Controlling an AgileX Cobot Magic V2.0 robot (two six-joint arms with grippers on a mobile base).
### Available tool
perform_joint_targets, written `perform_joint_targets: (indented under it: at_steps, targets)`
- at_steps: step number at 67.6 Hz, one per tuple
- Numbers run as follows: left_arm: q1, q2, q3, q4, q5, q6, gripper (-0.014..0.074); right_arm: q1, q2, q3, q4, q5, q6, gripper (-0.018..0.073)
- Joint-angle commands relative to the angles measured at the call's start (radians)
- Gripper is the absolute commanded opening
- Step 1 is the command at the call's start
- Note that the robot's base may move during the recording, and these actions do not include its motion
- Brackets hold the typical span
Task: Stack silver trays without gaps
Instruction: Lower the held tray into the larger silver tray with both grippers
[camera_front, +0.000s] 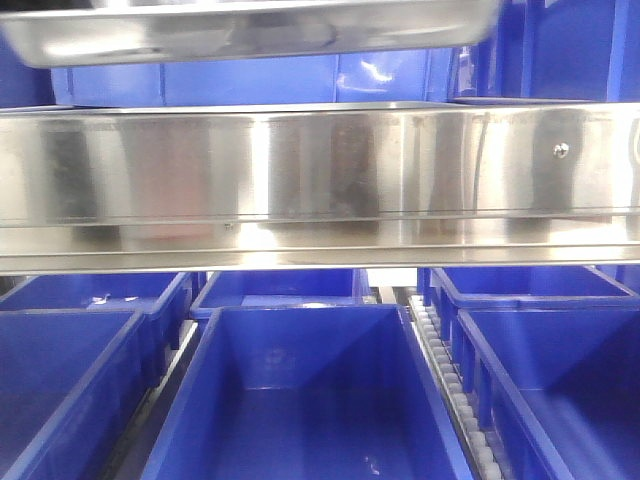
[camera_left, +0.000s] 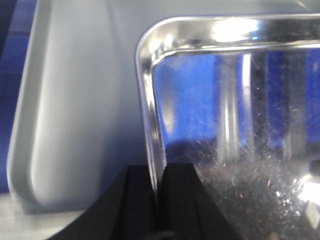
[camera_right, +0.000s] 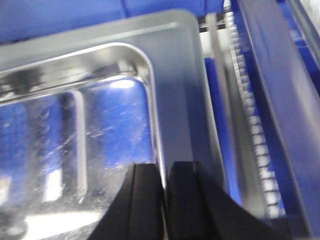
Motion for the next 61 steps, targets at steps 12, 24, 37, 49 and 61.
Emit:
perform_joint_targets:
  at_steps: [12, 24, 37, 49, 61]
  targets:
    - [0.084, 0.138, -0.18, -0.133, -0.121, 0.131, -0.0016, -0.044, 0.154, -0.172, -0.002, -0.353, -0.026, -0.0015]
    - [0.088, 0.225, -0.222, -0.133, -0.118, 0.131, -0.0016, -0.064, 0.209, -0.189, -0.002, -0.355, -0.026, -0.0015]
    - [0.088, 0.263, -0.222, -0.133, -0.1, 0.129, -0.0016, -0.074, 0.232, -0.189, -0.002, -0.357, -0.026, -0.0015]
    - [0.088, 0.265, -0.222, -0.12, -0.097, 0.123, -0.0016, -0.076, 0.248, -0.189, -0.002, -0.355, -0.026, -0.0015]
    - [0.109, 0.265, -0.222, -0.092, -0.086, 0.048, 0.0107, -0.076, 0.252, -0.189, -0.002, -0.34, -0.026, -0.0011]
